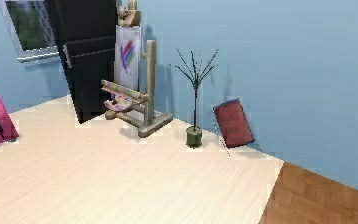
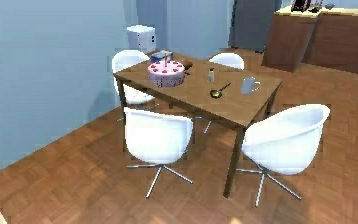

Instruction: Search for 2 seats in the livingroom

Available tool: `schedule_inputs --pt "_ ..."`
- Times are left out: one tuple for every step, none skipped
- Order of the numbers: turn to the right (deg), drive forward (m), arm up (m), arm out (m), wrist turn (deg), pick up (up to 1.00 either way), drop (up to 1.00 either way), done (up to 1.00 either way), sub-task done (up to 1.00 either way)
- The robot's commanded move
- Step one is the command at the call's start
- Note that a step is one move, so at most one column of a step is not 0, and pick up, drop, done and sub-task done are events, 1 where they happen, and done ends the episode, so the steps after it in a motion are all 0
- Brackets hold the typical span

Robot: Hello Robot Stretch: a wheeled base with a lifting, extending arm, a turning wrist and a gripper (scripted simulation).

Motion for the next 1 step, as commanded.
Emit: schedule_inputs --pt "-21.0 0.0 0.0 0.0 0.0 0.0 0.0 0.0 0.0"
